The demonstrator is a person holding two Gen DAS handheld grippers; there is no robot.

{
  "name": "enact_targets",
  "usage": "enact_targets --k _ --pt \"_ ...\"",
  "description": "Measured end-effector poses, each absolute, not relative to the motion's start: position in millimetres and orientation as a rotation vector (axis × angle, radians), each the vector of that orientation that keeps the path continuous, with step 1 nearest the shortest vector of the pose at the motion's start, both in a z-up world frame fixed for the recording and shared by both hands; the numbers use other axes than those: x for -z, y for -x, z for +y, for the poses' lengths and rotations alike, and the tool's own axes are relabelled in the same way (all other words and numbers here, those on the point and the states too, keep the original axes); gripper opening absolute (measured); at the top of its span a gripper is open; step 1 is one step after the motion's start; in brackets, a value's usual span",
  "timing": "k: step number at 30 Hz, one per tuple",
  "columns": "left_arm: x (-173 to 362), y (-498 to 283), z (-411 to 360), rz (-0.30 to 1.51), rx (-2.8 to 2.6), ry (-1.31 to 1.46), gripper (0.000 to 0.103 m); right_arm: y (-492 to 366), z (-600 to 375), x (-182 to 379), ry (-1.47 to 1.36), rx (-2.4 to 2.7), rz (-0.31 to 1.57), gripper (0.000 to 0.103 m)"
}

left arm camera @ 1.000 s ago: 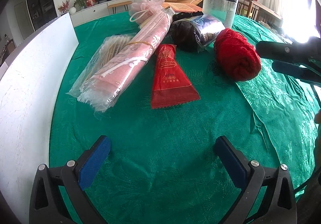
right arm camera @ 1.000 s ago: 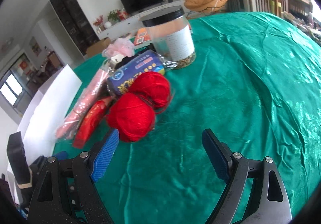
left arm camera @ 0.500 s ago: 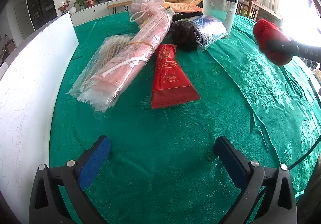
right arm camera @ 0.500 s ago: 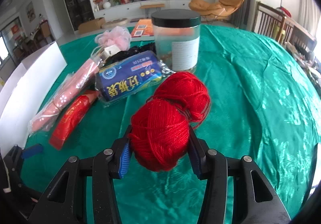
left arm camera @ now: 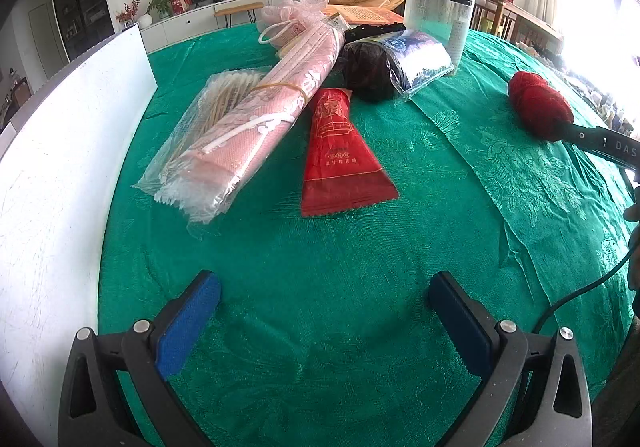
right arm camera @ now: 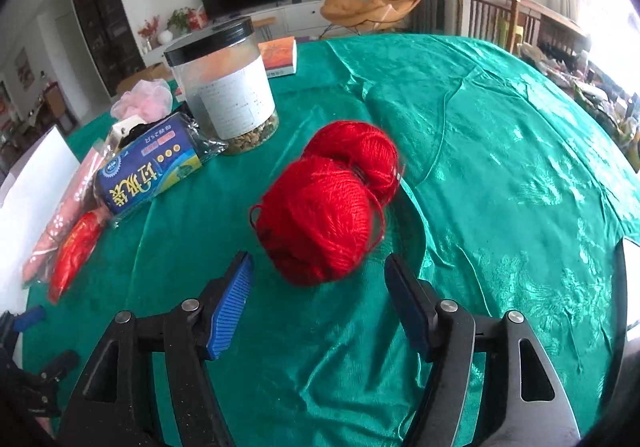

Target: Organize soft objects

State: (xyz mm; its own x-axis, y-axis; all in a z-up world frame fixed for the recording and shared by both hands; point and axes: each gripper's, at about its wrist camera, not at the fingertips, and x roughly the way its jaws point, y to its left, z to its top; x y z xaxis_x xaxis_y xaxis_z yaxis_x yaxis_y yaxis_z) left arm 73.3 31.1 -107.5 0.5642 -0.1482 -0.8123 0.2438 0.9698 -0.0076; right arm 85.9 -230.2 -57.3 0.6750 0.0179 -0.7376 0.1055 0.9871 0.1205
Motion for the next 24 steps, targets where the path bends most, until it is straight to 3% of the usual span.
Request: enact_targets --k 10,16,24 --pt "107 -73 31 0.944 0.231 -0.11 0.103 -78 -236 73 -0.165 0.124 0.874 0.073" --pt "108 -73 31 0.944 0.231 -0.11 0.103 -82 -221 78 -0.061 0.144 0.903 0.08" --pt "108 -73 31 0.944 0.231 -0.109 0.103 -81 -222 79 -0.067 0.138 0.905 0.081"
